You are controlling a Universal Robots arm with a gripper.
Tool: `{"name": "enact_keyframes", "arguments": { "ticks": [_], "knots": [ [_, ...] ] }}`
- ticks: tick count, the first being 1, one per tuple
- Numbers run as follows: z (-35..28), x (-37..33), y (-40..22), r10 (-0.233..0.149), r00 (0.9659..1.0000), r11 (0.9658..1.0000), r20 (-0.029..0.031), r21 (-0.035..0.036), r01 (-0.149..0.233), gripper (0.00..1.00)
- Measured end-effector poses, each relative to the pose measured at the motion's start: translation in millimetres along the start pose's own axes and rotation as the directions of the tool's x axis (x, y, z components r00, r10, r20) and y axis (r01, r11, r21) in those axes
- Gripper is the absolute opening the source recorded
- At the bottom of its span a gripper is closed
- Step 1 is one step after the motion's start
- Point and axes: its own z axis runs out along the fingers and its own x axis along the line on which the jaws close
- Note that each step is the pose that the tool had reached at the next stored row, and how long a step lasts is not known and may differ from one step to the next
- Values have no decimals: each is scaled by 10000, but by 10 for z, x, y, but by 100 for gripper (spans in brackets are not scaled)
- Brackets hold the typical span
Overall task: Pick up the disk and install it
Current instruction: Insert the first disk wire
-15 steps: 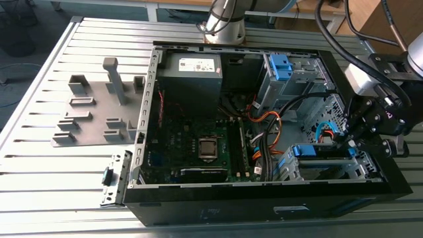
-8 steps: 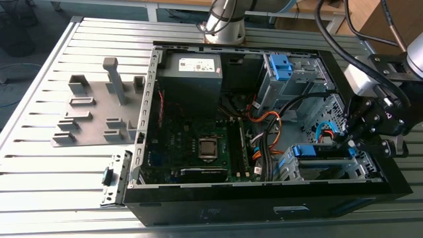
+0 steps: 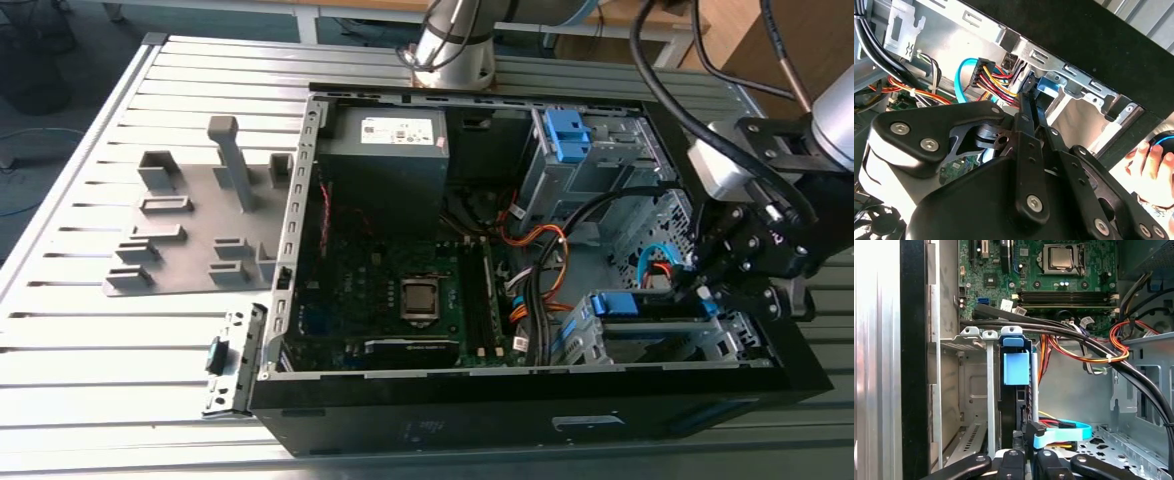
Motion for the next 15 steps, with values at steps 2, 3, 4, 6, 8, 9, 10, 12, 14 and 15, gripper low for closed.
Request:
{"name": "enact_keyframes", "arguments": {
  "ticks": [2, 3, 4, 6, 8, 9, 10, 12, 14, 15],
  "knots": [
    [18, 0, 2, 0, 10000, 10000, 1, 0, 0, 16],
    [25, 0, 2, 0, 10000, 10000, -5, 1, 0, 16],
    [30, 0, 1, 0, 10000, 10000, -5, 2, 0, 16],
    [35, 1, 1, -1, 10000, 10000, 2, 1, 1, 16],
    [36, 1, 1, -1, 10000, 10000, 5, 1, 1, 16],
    [36, 1, 1, -1, 10000, 10000, 4, 1, 1, 16],
    [40, 0, 0, -3, 10000, 10000, 16, 4, 3, 17],
    [51, 0, -1, -4, 10000, 10000, 32, 1, 4, 17],
    [38, 1, 0, -2, 10000, 10000, 5, 2, 2, 23],
    [37, 1, 1, -1, 10000, 10000, 7, 1, 1, 23]
  ]
}}
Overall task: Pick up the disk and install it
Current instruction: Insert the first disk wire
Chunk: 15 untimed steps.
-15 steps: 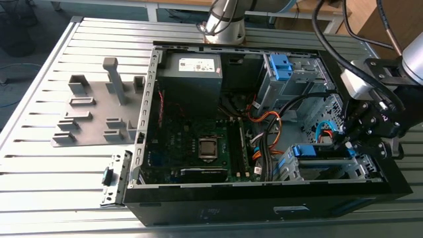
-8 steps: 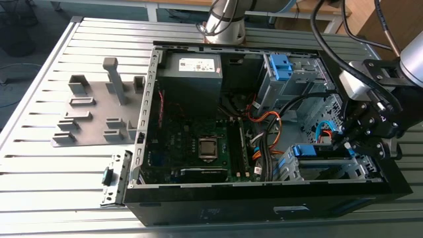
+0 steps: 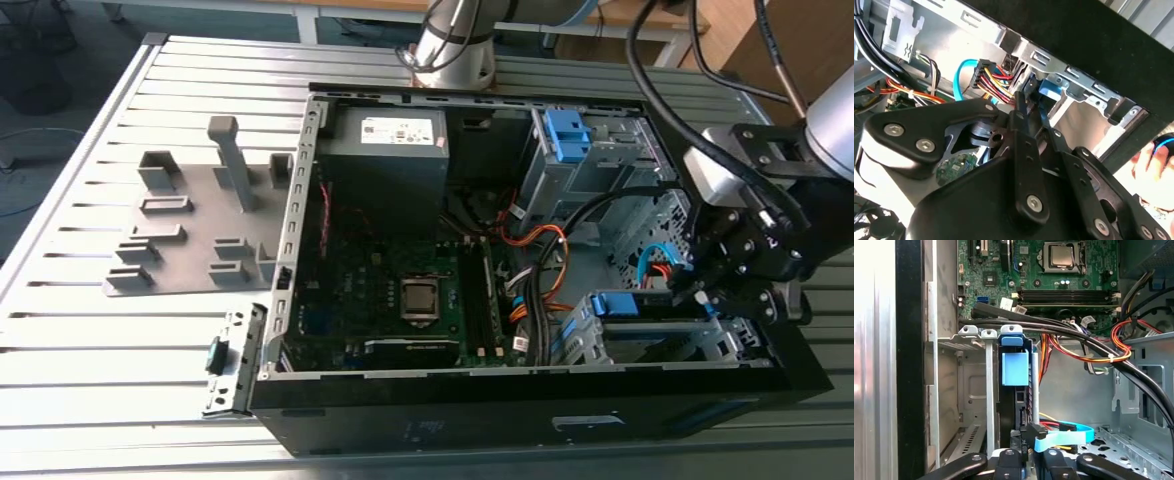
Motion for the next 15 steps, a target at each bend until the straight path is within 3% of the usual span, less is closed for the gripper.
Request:
{"name": "enact_keyframes", "arguments": {
  "ticks": [2, 9, 15],
  "knots": [
    [-43, -2, 1, 0, 10000, 10000, 6, 0, 0, 23],
    [-303, -13, 6, 0, 10000, 10000, 23, -1, 0, 23],
    [-382, -16, 7, 0, 10000, 10000, 23, -1, 0, 11]
  ]
}}
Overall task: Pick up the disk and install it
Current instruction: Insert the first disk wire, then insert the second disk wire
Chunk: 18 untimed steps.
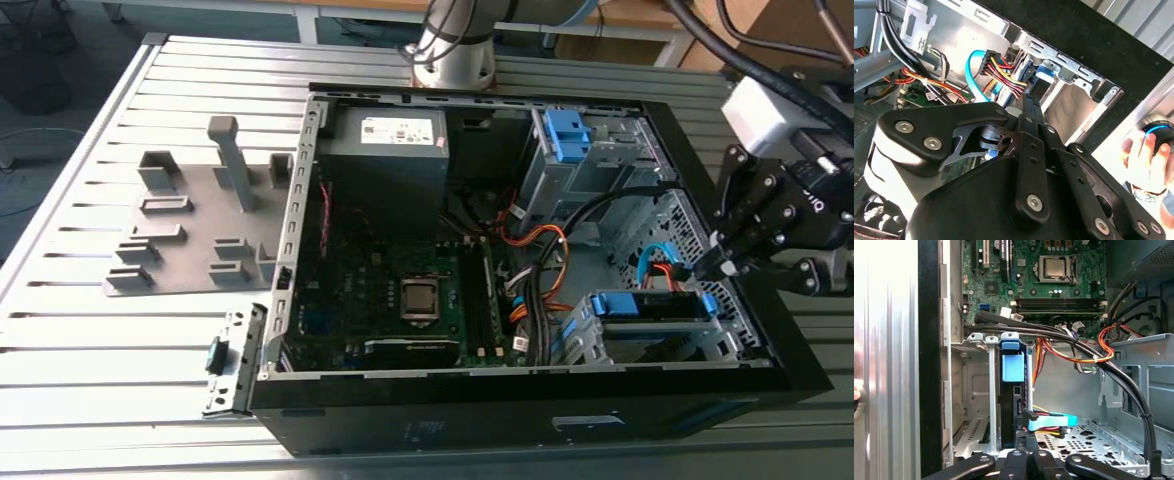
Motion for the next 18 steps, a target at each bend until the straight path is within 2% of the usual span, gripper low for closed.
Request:
{"name": "enact_keyframes", "arguments": {
  "ticks": [4, 18],
  "knots": [
    [-31, -1, 1, 0, 10000, 10000, 3, 0, 0, 11],
    [-37, -1, 1, 0, 10000, 10000, 1, 0, 0, 11]
  ]
}}
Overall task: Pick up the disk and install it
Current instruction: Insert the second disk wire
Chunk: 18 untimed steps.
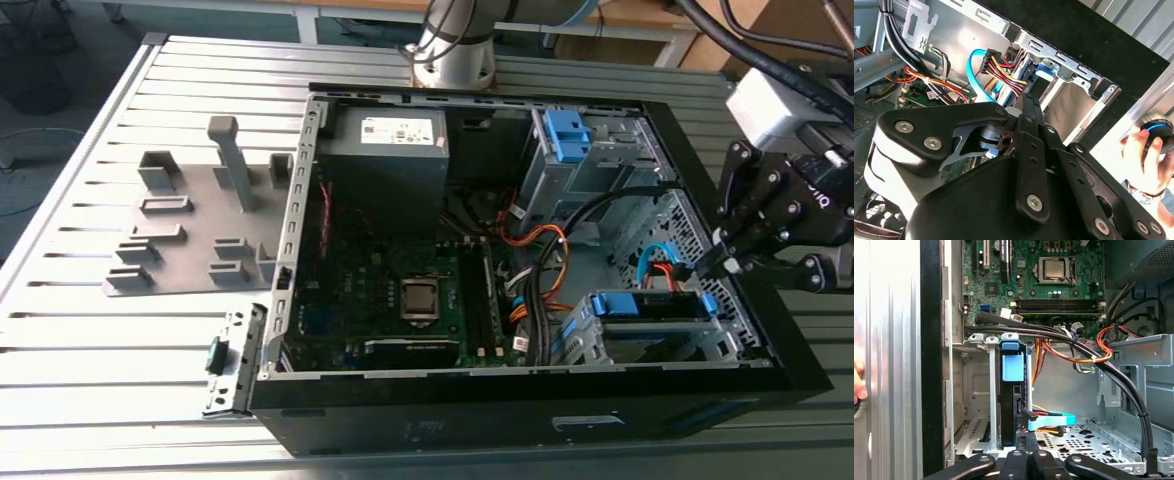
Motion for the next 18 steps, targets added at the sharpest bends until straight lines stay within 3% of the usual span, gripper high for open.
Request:
{"name": "enact_keyframes", "arguments": {
  "ticks": [1, 3, 4, 8, 11, 14, 18],
  "knots": [
    [0, 0, 0, 0, 10000, 10000, 0, 0, 0, 11],
    [0, 0, 0, 0, 10000, 10000, 0, 0, 0, 23],
    [-1, 0, 0, 1, 10000, 10000, 0, 0, -1, 23],
    [-2, 0, 0, 0, 10000, 10000, 0, 0, 0, 41],
    [-3, 0, 7, 0, 10000, 10000, -2, 1, 0, 41],
    [5, 3, 85, 1, 10000, 10000, 0, 0, -1, 41],
    [47, 5, 111, 0, 10000, 10000, 1, 1, 0, 41]
  ]
}}
